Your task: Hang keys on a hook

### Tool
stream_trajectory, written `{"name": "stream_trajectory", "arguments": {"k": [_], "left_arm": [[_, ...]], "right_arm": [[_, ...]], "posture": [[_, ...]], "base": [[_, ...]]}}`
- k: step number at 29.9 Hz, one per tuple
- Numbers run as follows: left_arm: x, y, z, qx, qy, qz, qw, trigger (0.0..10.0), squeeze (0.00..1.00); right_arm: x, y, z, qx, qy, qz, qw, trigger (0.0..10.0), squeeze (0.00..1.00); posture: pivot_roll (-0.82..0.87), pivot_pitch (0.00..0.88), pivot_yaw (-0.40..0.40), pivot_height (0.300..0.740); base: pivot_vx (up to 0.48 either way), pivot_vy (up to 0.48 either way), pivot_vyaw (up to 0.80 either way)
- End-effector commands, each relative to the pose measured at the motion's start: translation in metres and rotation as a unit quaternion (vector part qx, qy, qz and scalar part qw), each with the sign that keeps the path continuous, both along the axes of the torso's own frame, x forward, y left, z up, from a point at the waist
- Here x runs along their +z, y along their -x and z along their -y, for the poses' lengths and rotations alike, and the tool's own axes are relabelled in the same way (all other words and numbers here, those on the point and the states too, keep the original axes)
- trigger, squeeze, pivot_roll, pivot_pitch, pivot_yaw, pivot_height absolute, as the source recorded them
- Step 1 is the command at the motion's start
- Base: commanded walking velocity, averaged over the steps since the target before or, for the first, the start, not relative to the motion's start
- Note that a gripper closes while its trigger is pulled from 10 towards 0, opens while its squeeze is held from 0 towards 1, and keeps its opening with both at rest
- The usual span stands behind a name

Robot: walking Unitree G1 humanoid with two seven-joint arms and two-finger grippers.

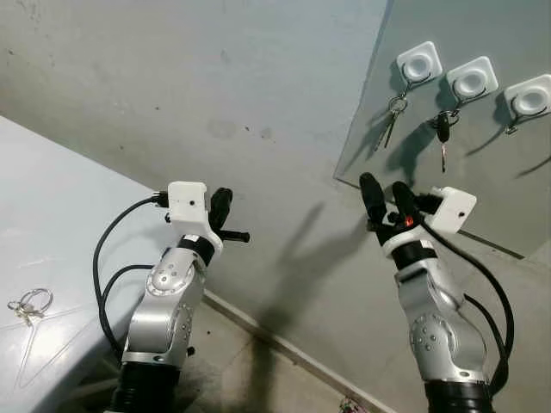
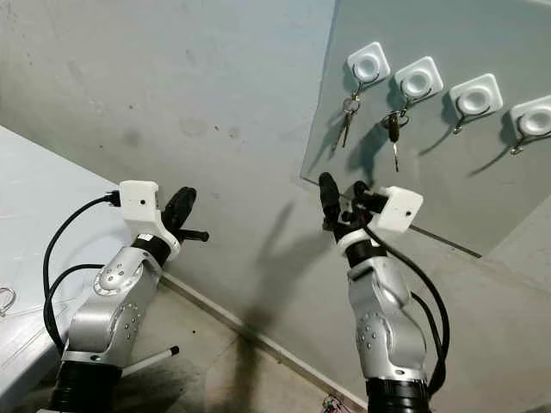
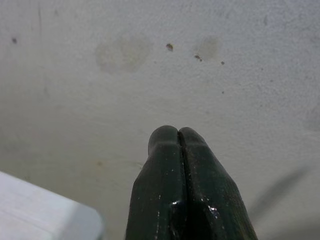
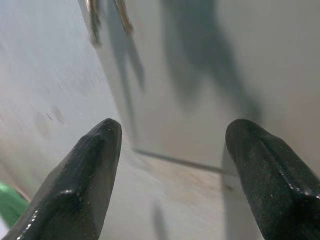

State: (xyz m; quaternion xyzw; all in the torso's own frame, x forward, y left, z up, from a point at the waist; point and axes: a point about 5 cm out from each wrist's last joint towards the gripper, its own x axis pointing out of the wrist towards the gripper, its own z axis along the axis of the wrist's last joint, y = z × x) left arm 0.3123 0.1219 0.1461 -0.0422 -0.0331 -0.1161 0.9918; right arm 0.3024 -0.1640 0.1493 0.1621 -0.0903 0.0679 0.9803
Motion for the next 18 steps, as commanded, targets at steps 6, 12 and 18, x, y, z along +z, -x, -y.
{"name": "stream_trajectory", "arguments": {"k": [6,12,18], "left_arm": [[-0.021,0.005,-0.01,0.001,0.036,-0.038,0.999,10.0,0.0],[-0.018,0.005,-0.017,0.004,0.038,-0.02,0.999,10.0,0.0],[-0.013,0.003,-0.021,-0.003,0.04,-0.006,0.999,10.0,0.0]], "right_arm": [[-0.016,0.005,0.012,-0.021,0.068,-0.017,0.997,10.0,0.0],[-0.017,0.005,0.012,-0.025,0.101,-0.009,0.995,10.0,0.0],[-0.014,0.005,0.011,-0.032,0.107,-0.002,0.994,10.0,0.0]], "posture": [[-0.01,0.053,-0.053,0.74],[-0.01,0.054,-0.055,0.74],[-0.02,0.053,-0.047,0.74]], "base": [[0.0,0.0,0.0],[0.0,0.0,0.0],[0.0,0.0,0.0]]}}
